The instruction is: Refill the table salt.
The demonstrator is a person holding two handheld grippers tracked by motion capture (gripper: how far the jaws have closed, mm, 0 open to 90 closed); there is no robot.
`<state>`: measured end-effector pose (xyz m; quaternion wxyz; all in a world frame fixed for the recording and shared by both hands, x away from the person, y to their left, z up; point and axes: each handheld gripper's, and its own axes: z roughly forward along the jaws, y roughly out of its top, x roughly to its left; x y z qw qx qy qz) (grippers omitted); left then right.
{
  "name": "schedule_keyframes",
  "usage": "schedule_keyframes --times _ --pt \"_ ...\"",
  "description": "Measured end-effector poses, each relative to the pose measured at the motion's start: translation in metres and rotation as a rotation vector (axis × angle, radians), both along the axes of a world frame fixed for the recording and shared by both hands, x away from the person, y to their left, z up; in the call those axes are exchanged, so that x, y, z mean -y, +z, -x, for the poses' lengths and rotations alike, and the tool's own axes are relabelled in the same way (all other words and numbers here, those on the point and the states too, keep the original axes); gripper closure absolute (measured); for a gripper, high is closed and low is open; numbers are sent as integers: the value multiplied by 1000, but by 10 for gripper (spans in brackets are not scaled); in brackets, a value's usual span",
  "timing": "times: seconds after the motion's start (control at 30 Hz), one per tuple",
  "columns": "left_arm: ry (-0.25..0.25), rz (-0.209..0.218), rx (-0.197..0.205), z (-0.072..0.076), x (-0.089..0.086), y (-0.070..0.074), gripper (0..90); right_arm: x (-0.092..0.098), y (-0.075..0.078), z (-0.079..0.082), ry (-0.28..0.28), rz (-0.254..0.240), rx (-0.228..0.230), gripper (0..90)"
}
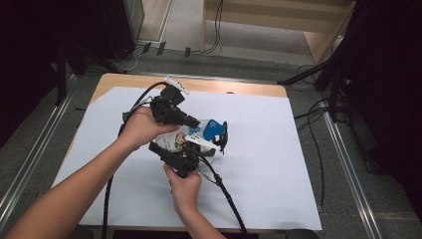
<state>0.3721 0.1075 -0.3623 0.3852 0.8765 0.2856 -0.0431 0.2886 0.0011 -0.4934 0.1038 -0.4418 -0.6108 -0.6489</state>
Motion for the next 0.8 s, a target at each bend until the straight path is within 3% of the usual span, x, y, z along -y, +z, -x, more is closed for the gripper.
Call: schedule_keyframes --times 0.37,0.8 --pt "15 22 -3 0 -2 -4 897 -1 -1 1 -1 23 2 669" --pt "15 9 -4 1 -3 -5 896 -3 -3 1 -4 22 -4 667"
